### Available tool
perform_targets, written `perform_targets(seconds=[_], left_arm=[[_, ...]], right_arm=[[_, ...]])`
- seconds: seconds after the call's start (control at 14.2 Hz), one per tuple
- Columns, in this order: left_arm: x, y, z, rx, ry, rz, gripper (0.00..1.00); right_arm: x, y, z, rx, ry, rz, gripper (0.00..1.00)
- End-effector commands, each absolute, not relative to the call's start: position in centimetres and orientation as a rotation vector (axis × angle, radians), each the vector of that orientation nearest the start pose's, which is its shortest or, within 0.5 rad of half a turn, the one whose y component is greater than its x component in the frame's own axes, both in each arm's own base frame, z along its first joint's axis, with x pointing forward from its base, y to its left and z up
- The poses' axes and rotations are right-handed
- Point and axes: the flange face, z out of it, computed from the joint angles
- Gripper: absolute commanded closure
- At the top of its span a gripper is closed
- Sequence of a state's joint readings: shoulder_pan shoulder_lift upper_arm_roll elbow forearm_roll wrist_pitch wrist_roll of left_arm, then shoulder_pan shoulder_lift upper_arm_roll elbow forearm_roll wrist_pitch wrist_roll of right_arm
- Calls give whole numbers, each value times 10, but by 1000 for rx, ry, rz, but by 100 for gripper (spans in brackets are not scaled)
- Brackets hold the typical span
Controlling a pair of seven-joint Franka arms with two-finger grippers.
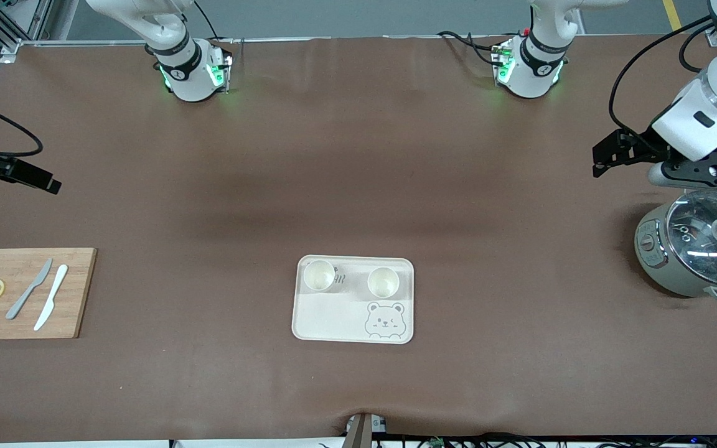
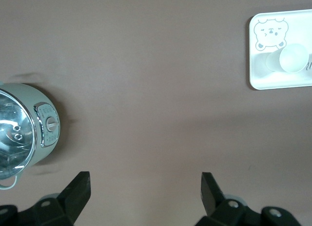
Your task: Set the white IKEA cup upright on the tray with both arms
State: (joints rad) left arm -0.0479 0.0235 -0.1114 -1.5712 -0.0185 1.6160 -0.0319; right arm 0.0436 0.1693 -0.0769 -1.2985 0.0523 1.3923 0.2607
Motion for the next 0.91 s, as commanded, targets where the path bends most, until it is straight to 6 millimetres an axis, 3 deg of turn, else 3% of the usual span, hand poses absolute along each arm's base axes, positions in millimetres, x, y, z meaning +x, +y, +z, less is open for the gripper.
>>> perform_targets(seconds=[0.0, 0.28, 0.49, 0.7, 0.84], left_arm=[[555, -90, 623, -3176, 175, -26, 0], [554, -92, 622, -3176, 172, -23, 0], [554, -91, 622, -3176, 170, -21, 0], [554, -91, 621, -3176, 167, -18, 0], [554, -91, 621, -3176, 167, -18, 0]], right_arm=[[579, -17, 632, -3093, 414, 118, 0], [567, -39, 625, -3097, 308, 137, 0], [545, -38, 642, -3097, 301, 80, 0], [522, -37, 628, -3095, 300, -12, 0], [521, -37, 625, -3099, 299, -30, 0]])
